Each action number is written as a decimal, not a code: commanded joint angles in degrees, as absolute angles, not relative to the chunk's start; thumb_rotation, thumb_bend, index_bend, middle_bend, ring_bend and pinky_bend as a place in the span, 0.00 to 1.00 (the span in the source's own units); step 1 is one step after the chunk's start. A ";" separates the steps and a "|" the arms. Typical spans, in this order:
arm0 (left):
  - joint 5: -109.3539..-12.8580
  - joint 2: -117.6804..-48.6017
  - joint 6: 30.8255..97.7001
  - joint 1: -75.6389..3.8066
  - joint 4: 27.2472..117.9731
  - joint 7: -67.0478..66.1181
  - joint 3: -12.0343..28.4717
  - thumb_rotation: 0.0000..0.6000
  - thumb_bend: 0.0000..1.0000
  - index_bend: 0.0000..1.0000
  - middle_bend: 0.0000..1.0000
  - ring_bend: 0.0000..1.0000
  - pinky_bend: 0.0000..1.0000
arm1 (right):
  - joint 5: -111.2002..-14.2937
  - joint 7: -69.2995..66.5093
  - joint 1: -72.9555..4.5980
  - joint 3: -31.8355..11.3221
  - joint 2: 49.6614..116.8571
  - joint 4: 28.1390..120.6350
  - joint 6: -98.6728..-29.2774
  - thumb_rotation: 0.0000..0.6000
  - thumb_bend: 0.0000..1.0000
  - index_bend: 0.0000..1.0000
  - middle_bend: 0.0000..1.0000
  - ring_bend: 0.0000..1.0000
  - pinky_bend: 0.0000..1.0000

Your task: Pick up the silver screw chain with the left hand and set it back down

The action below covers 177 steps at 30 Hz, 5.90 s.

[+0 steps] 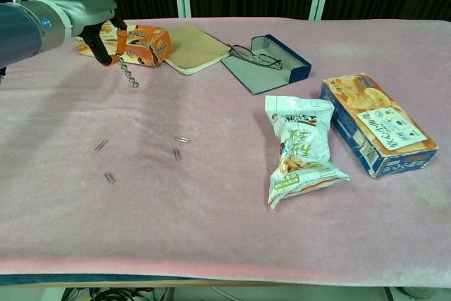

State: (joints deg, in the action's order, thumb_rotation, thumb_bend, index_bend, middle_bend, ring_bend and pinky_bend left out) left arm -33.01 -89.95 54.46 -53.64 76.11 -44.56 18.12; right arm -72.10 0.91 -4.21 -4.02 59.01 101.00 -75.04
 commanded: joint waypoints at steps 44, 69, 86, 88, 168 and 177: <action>-26.87 -73.27 60.10 -51.24 104.79 -46.52 7.14 1.00 0.49 0.57 0.19 0.00 0.00 | -72.08 1.07 -4.11 -4.11 59.08 101.17 -75.42 1.00 0.09 0.00 0.00 0.06 0.18; -26.37 -75.41 60.94 -53.13 104.92 -46.83 4.30 1.00 0.49 0.57 0.19 0.00 0.00 | -72.01 1.00 -4.17 -4.14 59.07 101.14 -75.28 1.00 0.09 0.00 0.00 0.06 0.18; -28.56 -73.69 62.65 -53.14 108.78 -45.17 3.88 1.00 0.49 0.57 0.19 0.00 0.00 | -71.96 0.91 -4.22 -4.20 59.09 101.08 -75.23 1.00 0.09 0.00 0.00 0.06 0.18; -29.06 -72.64 62.79 -53.02 110.59 -44.80 3.83 1.00 0.49 0.57 0.19 0.00 0.00 | -71.95 0.95 -4.23 -4.19 59.10 101.10 -75.23 1.00 0.09 0.00 0.00 0.06 0.18; -24.58 -85.63 65.59 -62.81 107.23 -51.58 6.48 1.00 0.49 0.57 0.19 0.00 0.00 | -71.08 0.38 -4.31 -4.50 58.94 101.47 -74.90 1.00 0.09 0.00 0.00 0.06 0.18; -23.98 -86.03 65.59 -63.35 106.27 -51.80 6.51 1.00 0.49 0.57 0.19 0.00 0.00 | -70.88 0.34 -4.31 -4.58 58.94 101.45 -74.86 1.00 0.09 0.00 0.00 0.06 0.18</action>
